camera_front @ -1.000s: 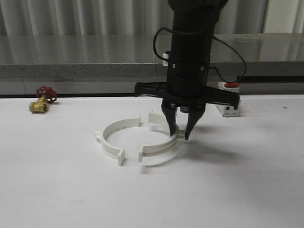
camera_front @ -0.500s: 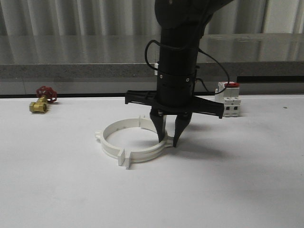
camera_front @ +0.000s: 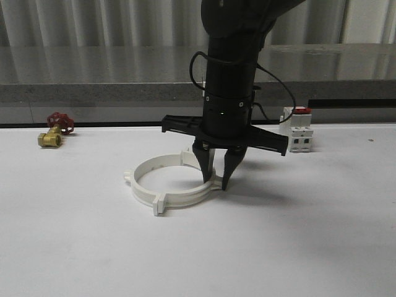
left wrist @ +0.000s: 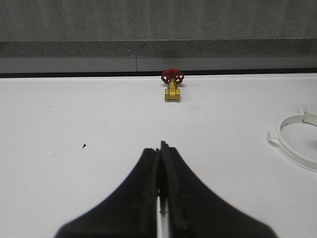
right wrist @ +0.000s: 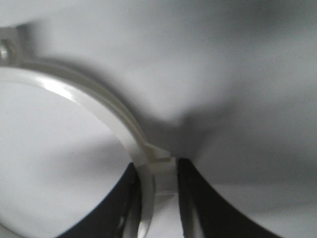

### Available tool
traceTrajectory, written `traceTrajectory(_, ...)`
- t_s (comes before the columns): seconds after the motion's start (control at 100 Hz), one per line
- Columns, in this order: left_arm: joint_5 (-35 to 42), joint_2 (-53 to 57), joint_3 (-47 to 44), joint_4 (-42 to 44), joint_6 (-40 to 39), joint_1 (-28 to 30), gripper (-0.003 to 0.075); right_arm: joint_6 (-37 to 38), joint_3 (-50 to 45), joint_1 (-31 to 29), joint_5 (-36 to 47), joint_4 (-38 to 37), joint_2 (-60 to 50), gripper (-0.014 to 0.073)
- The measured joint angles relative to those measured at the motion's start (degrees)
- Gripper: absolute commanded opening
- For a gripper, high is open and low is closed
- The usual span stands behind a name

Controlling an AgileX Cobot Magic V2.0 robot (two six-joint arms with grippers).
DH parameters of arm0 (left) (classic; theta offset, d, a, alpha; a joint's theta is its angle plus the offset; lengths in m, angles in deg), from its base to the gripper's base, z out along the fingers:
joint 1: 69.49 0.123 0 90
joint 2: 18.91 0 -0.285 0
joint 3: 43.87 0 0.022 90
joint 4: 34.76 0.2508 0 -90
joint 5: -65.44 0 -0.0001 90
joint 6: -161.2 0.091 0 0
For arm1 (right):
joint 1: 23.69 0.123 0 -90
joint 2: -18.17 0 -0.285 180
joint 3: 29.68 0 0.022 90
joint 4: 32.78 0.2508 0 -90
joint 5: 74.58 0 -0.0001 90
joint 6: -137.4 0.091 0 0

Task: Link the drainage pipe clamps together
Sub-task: 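Press the held half onto the first half to close the ring, then open the right gripper and lift it away from the ring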

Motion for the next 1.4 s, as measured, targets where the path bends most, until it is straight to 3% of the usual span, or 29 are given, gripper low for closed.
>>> traceTrajectory(0.19,0.0,0.0,0.0,0.0,0.0,0.0,-0.0021,0.0,0.0,0.0,1.1,0.0,0.5,0.0373)
traceTrajectory(0.43,0.0,0.0,0.0,0.0,0.0,0.0,-0.0021,-0.5,-0.1,0.0,1.7,0.0,-0.1,0.0384)
traceTrajectory(0.6,0.0,0.0,0.0,0.0,0.0,0.0,-0.0021,-9.8,-0.2,0.0,0.6,0.7,-3.9,0.0380)
traceTrajectory(0.7,0.0,0.0,0.0,0.0,0.0,0.0,-0.0021,-21.4,-0.2,-0.3,-1.1,2.3,-6.5,0.0303)
traceTrajectory(0.94,0.0,0.0,0.0,0.0,0.0,0.0,-0.0021,-44.1,-3.4,-3.4,-5.6,7.3,-13.6,-0.0070)
traceTrajectory(1.1,0.0,0.0,0.0,0.0,0.0,0.0,-0.0021,-48.7,-9.2,-8.0,-5.9,7.9,-20.9,-0.0067)
traceTrajectory(1.4,0.0,0.0,0.0,0.0,0.0,0.0,-0.0021,-49.1,-24.7,-20.4,-3.5,4.5,-38.4,-0.0067)
